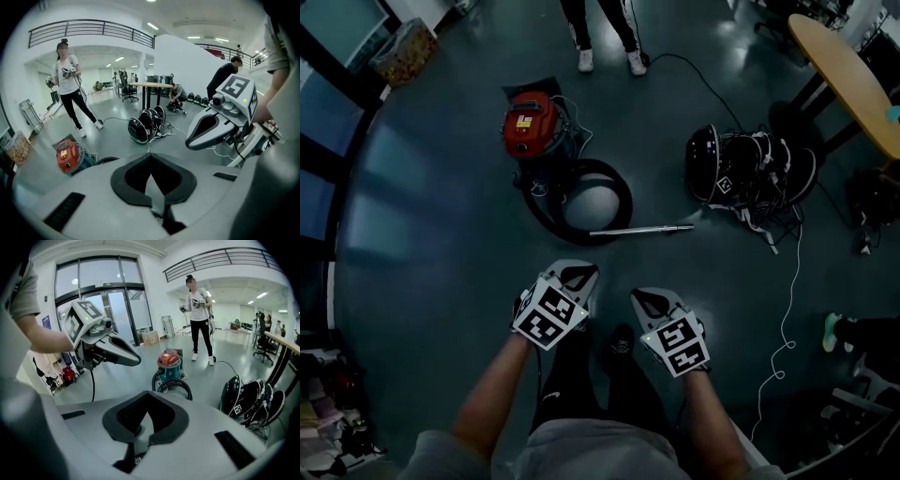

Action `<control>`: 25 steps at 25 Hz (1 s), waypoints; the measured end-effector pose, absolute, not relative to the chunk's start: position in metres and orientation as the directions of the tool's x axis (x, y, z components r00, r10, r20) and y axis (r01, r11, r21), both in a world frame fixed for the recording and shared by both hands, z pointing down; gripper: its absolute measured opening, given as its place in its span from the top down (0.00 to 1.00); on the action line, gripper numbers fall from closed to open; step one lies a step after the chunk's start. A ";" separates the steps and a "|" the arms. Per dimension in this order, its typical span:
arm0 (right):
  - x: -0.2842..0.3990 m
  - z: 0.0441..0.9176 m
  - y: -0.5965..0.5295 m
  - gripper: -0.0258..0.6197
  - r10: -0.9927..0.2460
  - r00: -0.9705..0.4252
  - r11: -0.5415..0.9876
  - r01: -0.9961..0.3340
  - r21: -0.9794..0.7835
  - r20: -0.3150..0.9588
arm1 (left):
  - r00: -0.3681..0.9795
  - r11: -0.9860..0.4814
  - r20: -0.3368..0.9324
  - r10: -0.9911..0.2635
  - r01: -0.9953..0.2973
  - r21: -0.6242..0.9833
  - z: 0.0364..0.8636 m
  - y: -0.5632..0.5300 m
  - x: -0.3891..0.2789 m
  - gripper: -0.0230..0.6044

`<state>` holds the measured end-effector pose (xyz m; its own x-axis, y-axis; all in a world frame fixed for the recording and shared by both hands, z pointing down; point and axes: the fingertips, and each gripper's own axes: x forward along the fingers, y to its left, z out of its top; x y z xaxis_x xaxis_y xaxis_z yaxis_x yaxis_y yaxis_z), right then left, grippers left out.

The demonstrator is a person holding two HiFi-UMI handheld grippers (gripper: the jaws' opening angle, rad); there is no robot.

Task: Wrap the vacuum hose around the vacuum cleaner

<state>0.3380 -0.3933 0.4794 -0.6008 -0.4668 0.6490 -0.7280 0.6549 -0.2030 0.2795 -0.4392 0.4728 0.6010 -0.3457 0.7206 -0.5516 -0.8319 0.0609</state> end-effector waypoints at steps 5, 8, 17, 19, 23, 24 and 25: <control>0.332 0.411 -0.378 0.96 -0.542 -0.626 0.579 -0.762 -0.291 0.560 | 0.648 -0.808 0.649 -0.399 -0.583 0.086 0.399 -0.420 0.276 0.95; 0.322 0.373 -0.378 0.96 -0.583 -0.633 0.565 -0.766 -0.307 0.508 | 0.670 -0.794 0.602 -0.433 -0.600 0.096 0.363 -0.413 0.267 0.95; 0.282 0.242 -0.384 0.96 -0.706 -0.627 0.592 -0.778 -0.211 0.330 | 0.744 -0.792 0.431 -0.510 -0.602 0.103 0.257 -0.395 0.239 0.95; 0.273 0.221 -0.383 0.95 -0.724 -0.622 0.596 -0.782 -0.183 0.298 | 0.753 -0.792 0.389 -0.531 -0.604 0.086 0.233 -0.396 0.233 0.95; 0.255 0.191 -0.382 0.96 -0.751 -0.615 0.598 -0.788 -0.146 0.240 | 0.767 -0.793 0.315 -0.559 -0.605 0.064 0.197 -0.400 0.219 0.95; 0.251 0.185 -0.383 0.96 -0.755 -0.614 0.599 -0.788 -0.140 0.229 | 0.770 -0.795 0.300 -0.563 -0.604 0.059 0.189 -0.400 0.217 0.95; 0.248 0.178 -0.382 0.96 -0.757 -0.616 0.601 -0.787 -0.138 0.218 | 0.772 -0.795 0.288 -0.567 -0.604 0.055 0.183 -0.399 0.215 0.95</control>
